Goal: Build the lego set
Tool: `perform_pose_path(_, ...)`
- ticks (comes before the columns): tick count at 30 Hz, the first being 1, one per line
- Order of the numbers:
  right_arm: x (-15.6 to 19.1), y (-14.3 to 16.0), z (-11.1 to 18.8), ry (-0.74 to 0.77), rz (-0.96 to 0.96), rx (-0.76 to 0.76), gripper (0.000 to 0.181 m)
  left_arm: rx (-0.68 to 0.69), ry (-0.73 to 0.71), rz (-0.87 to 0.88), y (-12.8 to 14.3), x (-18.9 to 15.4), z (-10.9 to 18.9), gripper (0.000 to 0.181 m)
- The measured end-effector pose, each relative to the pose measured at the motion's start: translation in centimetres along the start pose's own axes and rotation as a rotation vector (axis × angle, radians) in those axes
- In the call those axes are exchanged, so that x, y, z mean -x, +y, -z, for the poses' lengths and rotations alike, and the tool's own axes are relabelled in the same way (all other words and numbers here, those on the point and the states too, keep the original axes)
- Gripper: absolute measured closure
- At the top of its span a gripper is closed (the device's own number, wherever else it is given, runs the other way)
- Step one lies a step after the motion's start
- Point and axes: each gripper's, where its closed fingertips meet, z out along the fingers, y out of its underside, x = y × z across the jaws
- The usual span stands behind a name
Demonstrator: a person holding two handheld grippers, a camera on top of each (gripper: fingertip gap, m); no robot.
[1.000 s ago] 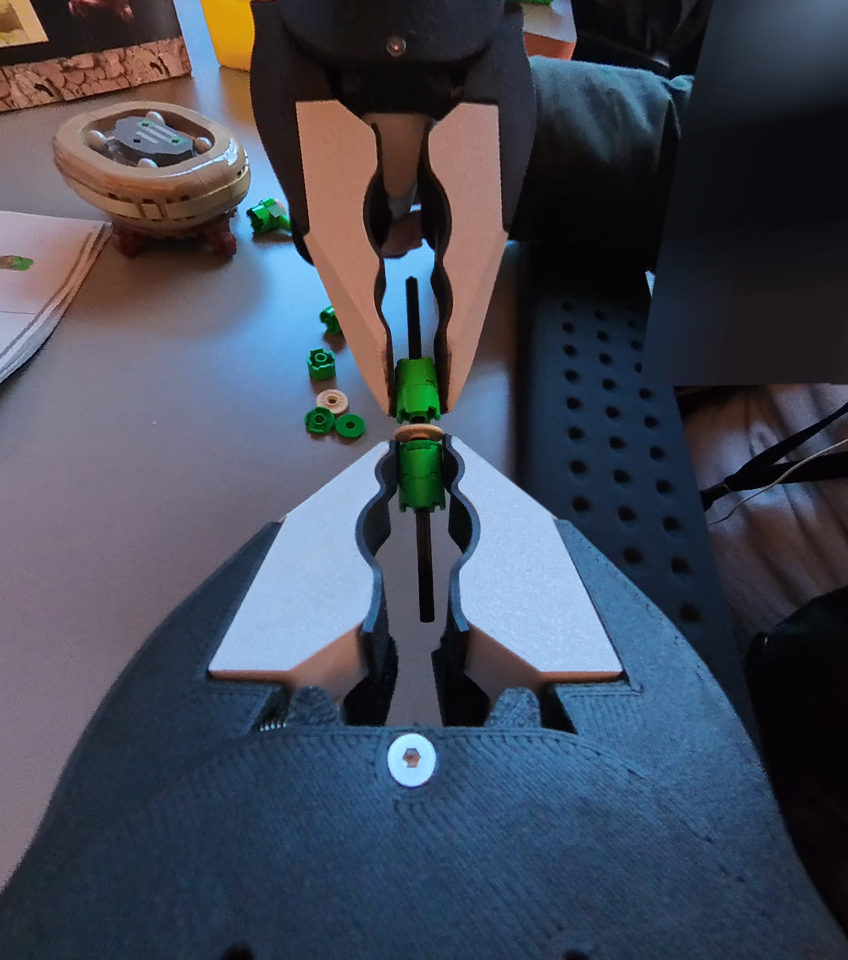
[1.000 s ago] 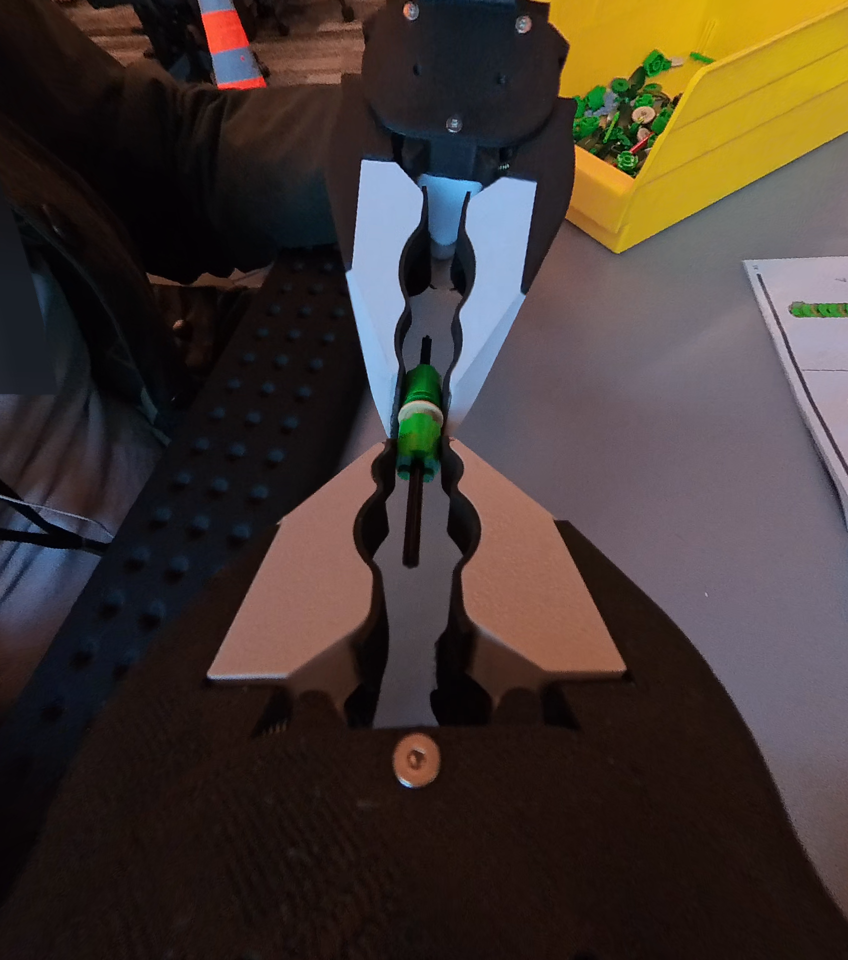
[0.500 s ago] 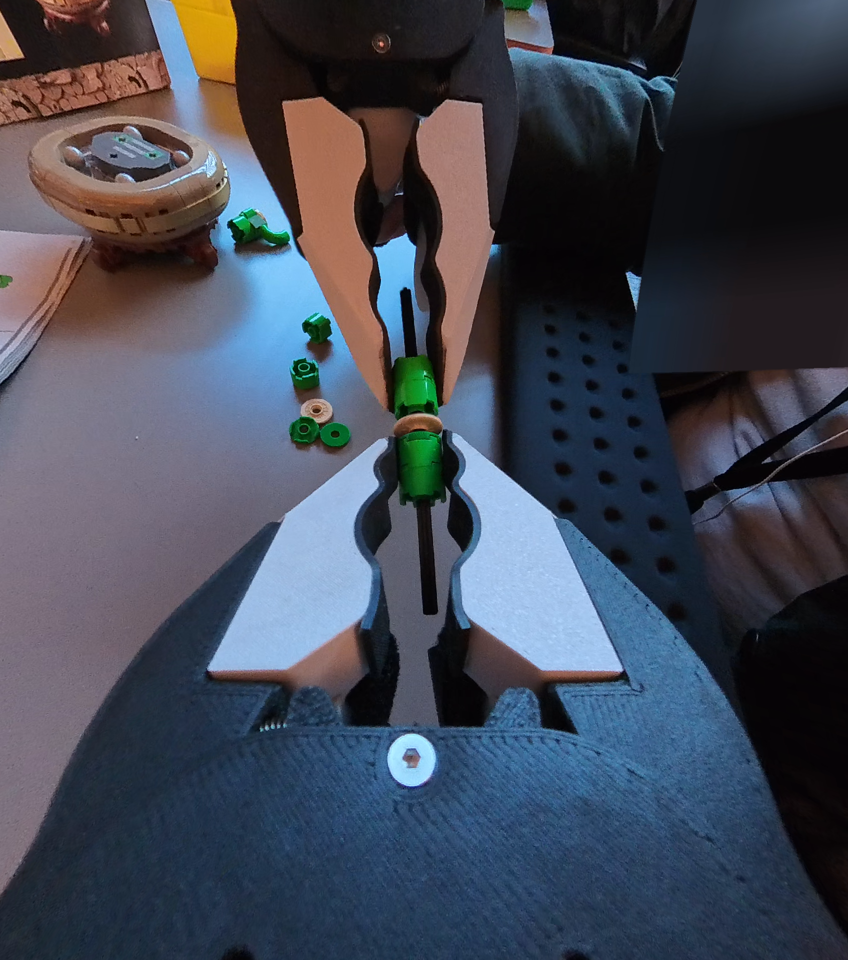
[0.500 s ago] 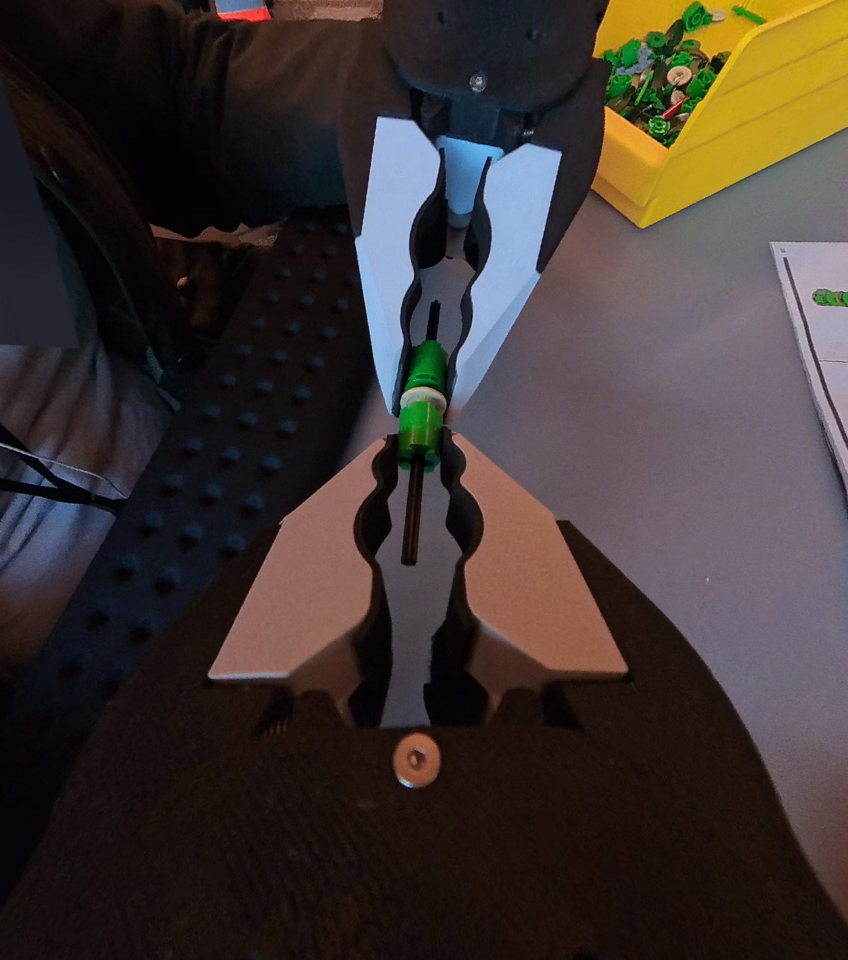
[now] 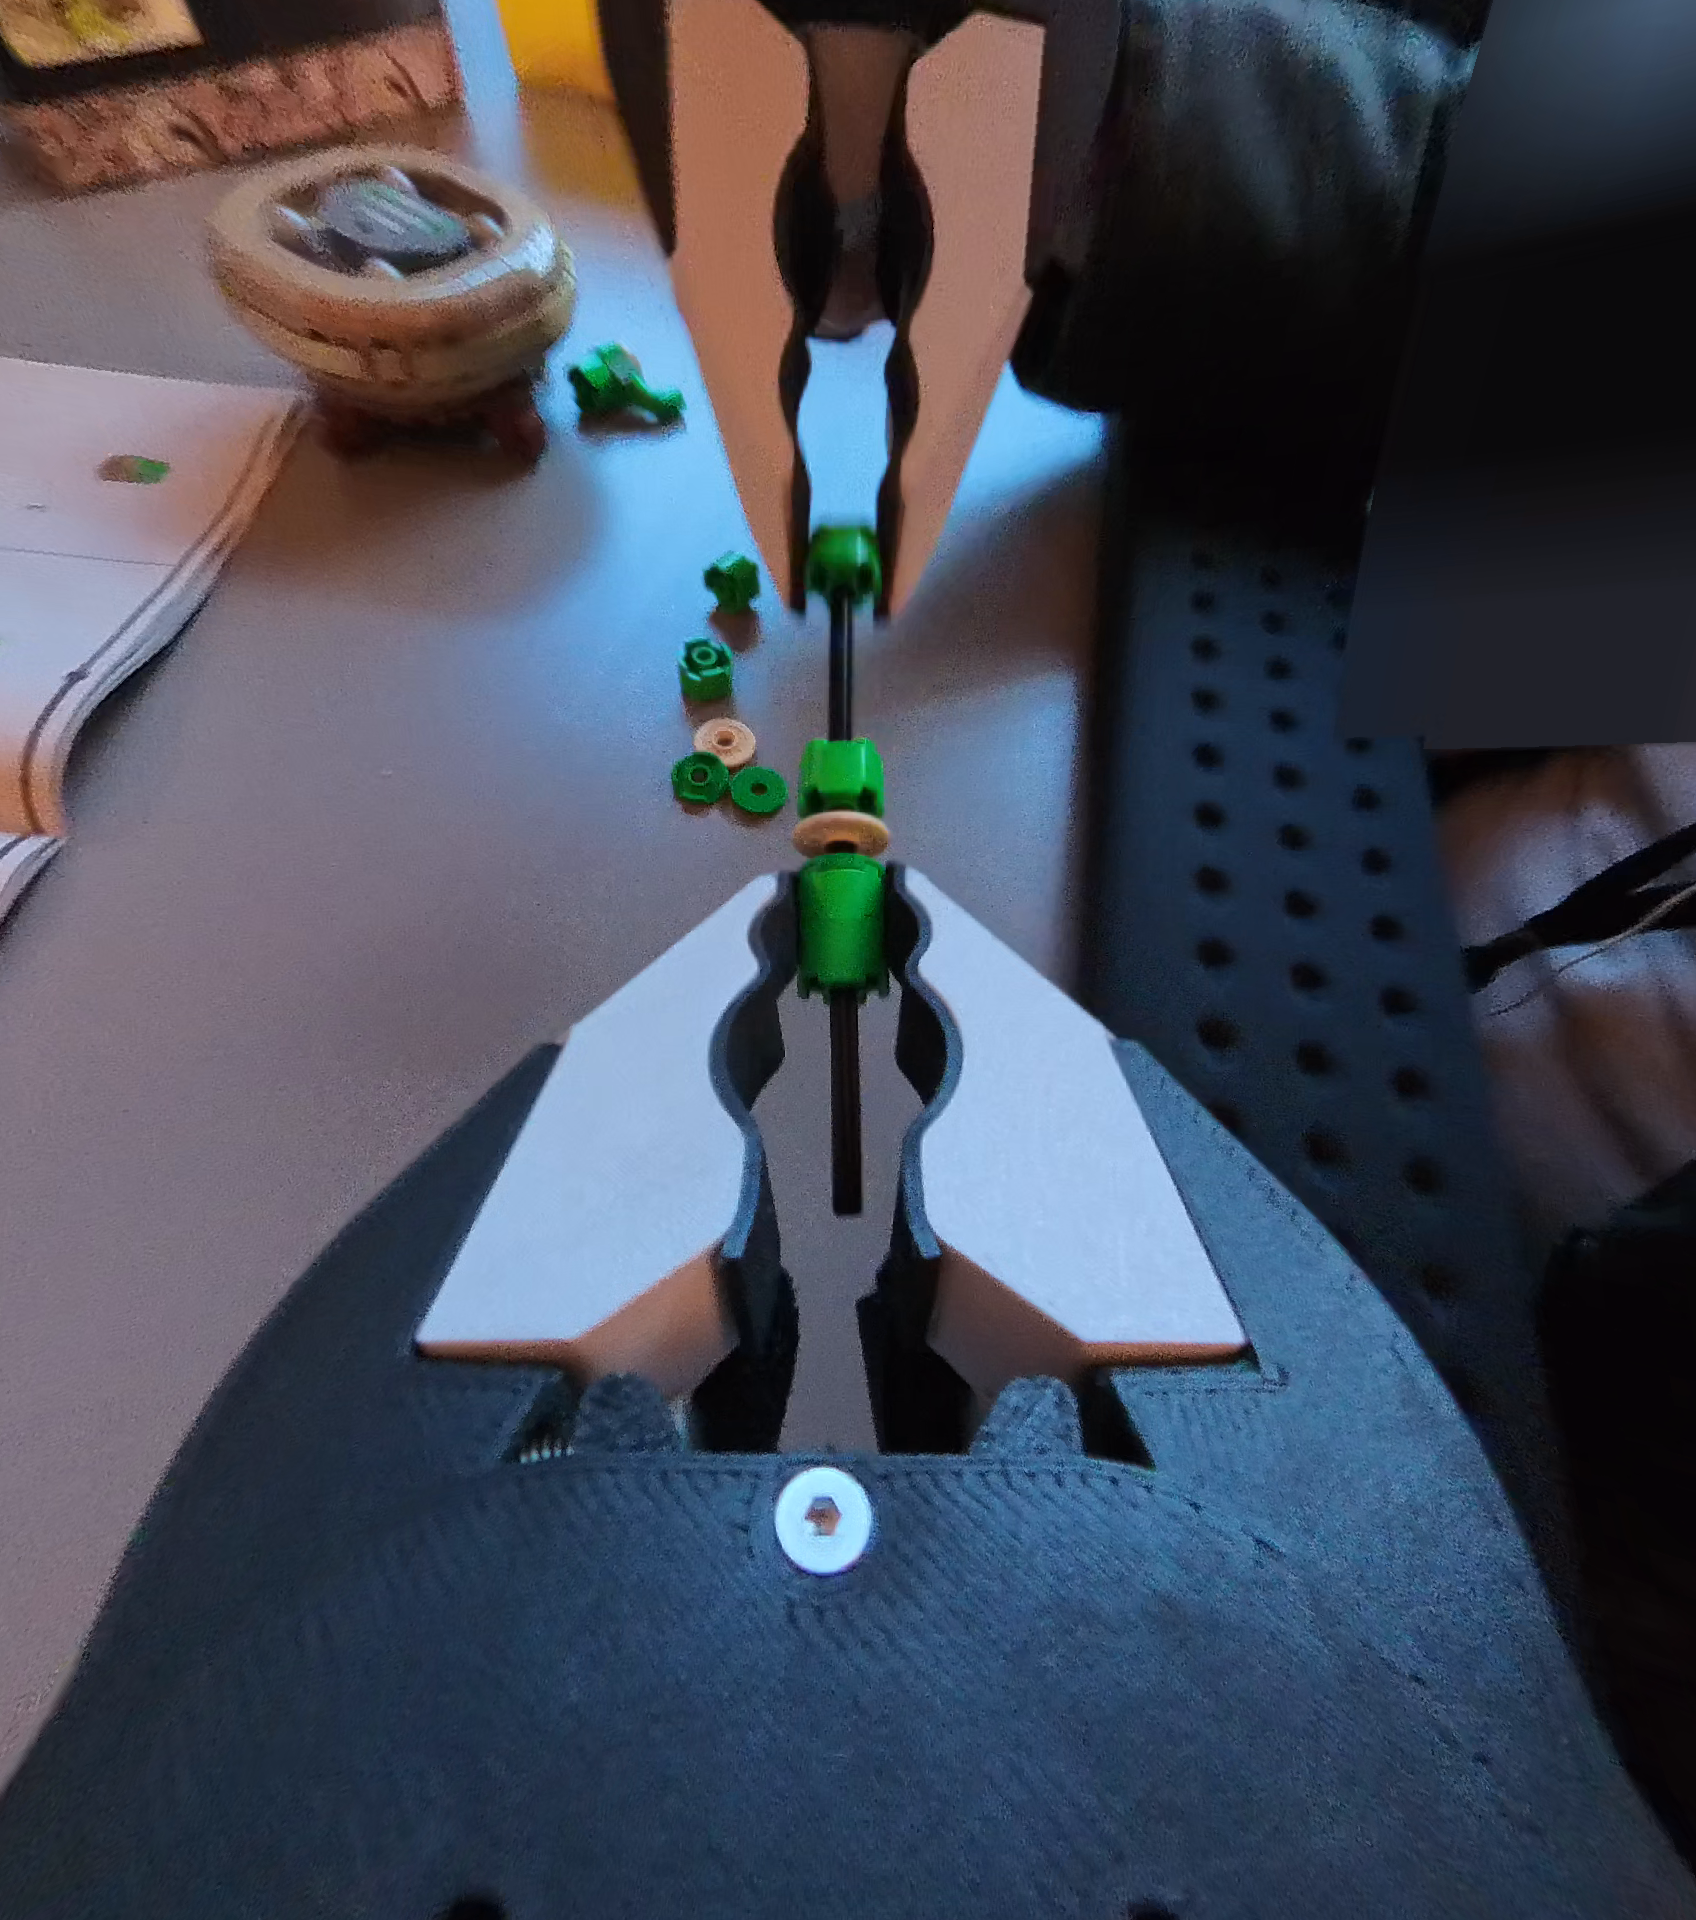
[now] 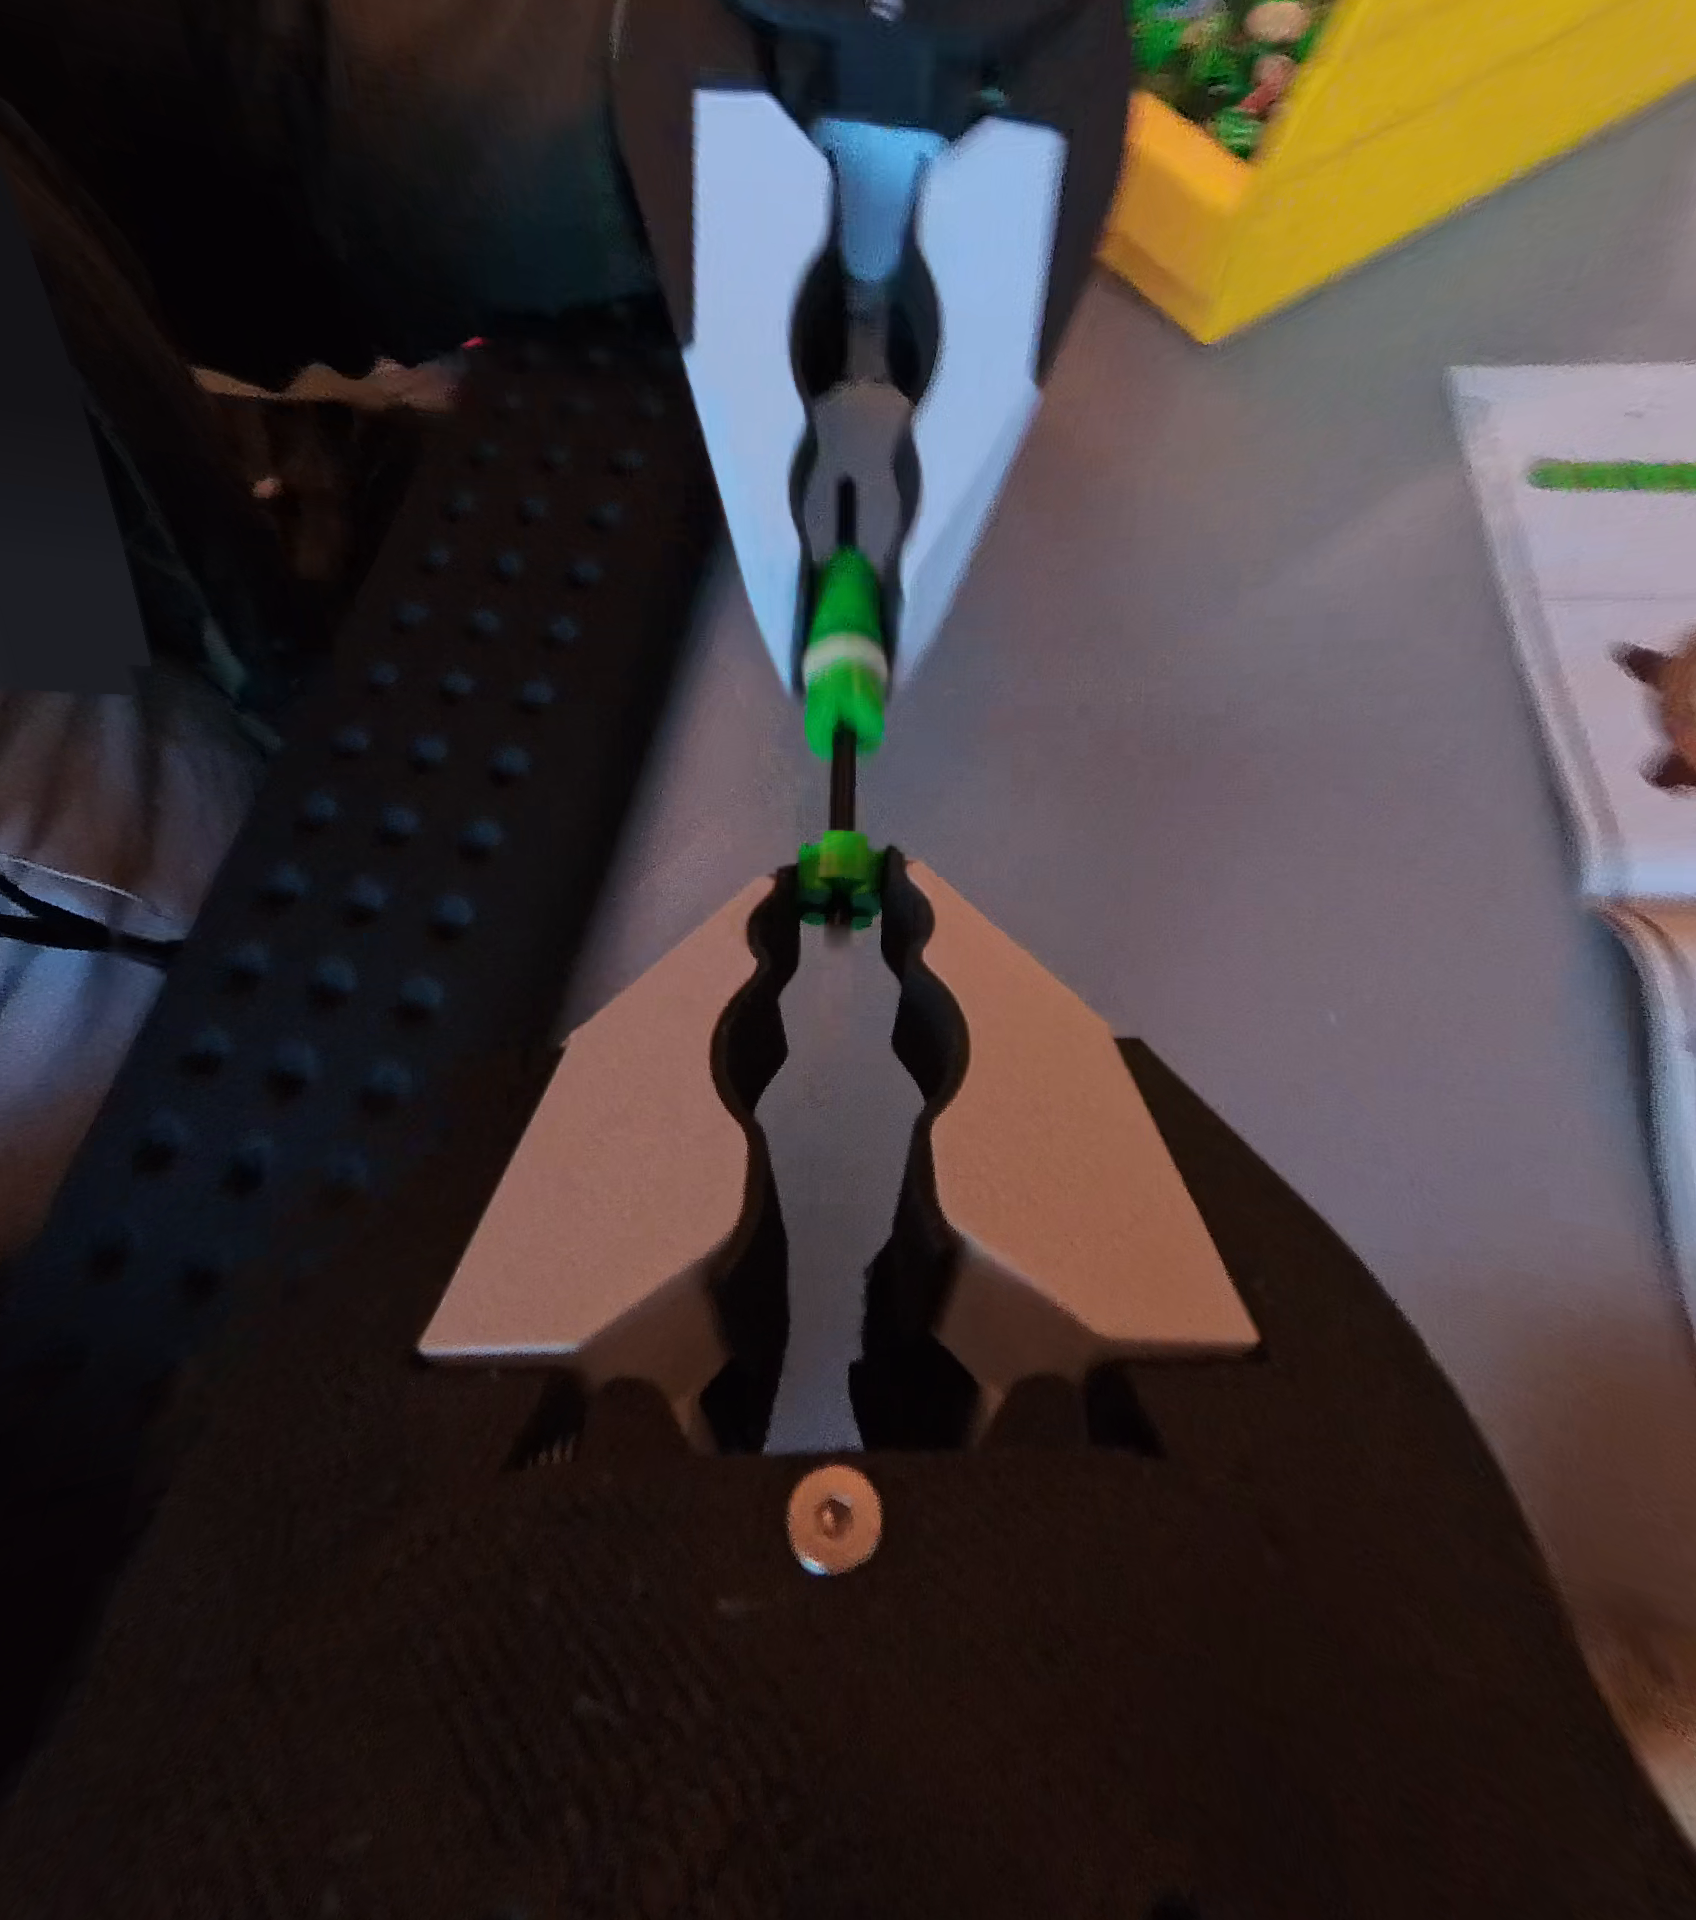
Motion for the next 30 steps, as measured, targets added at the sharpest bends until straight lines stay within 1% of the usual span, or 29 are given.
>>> perform_pose_path(1,-0.8,0.2,1.7,0.029,-0.036,-0.053,0.166,-0.008,-0.014,0.042,0.3,0.6,1.2,0.166)
perform_pose_path(2,-1.7,0.7,4.0,0.067,-0.092,-0.101,0.166,-0.066,-0.015,0.056,0.1,1.0,2.3,0.166)
perform_pose_path(3,-1.9,0.4,6.3,0.065,-0.122,-0.192,0.167,-0.123,0.043,0.071,-0.6,0.4,3.0,0.166)
perform_pose_path(4,-1.9,-0.3,8.0,0.065,-0.13,-0.276,0.167,-0.15,0.055,0.069,-1.1,0.2,3.1,0.166)
perform_pose_path(5,-1.7,-1.1,8.8,0.065,-0.111,-0.333,0.167,-0.126,0.047,0.053,-1.0,0.3,2.6,0.166)
perform_pose_path(6,-1.3,-1.5,8.5,0.044,-0.092,-0.341,0.167,-0.082,0.046,0.043,-0.6,0.2,1.9,0.166)
perform_pose_path(7,-0.8,-1.3,7.4,0.008,-0.089,-0.298,0.166,-0.05,0.052,0.035,-0.2,0.0,1.2,0.166)
perform_pose_path(10,-0.5,1.6,2.7,-0.05,-0.115,-0.097,0.166,0.009,0.047,0.036,0.8,0.0,0.3,0.166)
perform_pose_path(12,-0.5,3.7,0.9,-0.07,-0.129,0.015,0.166,0.037,0.019,0.034,1.4,0.4,0.3,0.166)
perform_pose_path(15,-0.3,4.9,0.0,-0.095,-0.124,0.056,0.166,0.032,0.016,0.053,1.3,0.6,0.4,0.166)
perform_pose_path(20,-0.8,5.1,0.2,-0.076,-0.124,0.041,0.166,0.054,0.014,0.066,1.9,0.8,0.3,0.166)
perform_pose_path(21,-0.9,5.2,0.2,-0.073,-0.125,0.041,0.165,0.063,0.014,0.066,2.0,0.8,0.2,0.166)
perform_pose_path(22,-1.0,5.1,0.2,-0.07,-0.128,0.038,0.158,0.072,0.014,0.064,2.1,0.8,0.1,0.166)
perform_pose_path(24,-1.3,4.6,0.3,-0.05,-0.128,0.016,0.146,0.091,0.013,0.059,2.4,0.7,-0.2,0.166)
perform_pose_path(25,-1.2,3.8,0.4,-0.051,-0.122,-0.013,0.144,0.098,0.015,0.055,2.4,0.7,-0.3,0.166)
perform_pose_path(28,-0.8,-0.4,0.2,-0.038,-0.07,-0.173,0.135,0.106,0.028,0.043,2.3,0.3,-0.7,0.166)
perform_pose_path(29,-0.5,-1.7,-0.2,-0.034,-0.048,-0.21,0.133,0.107,0.033,0.042,2.2,0.2,-0.8,0.166)
perform_pose_path(30,-0.4,-2.4,-1.0,-0.017,-0.031,-0.213,0.133,0.106,0.039,0.043,2.2,0.1,-0.9,0.166)
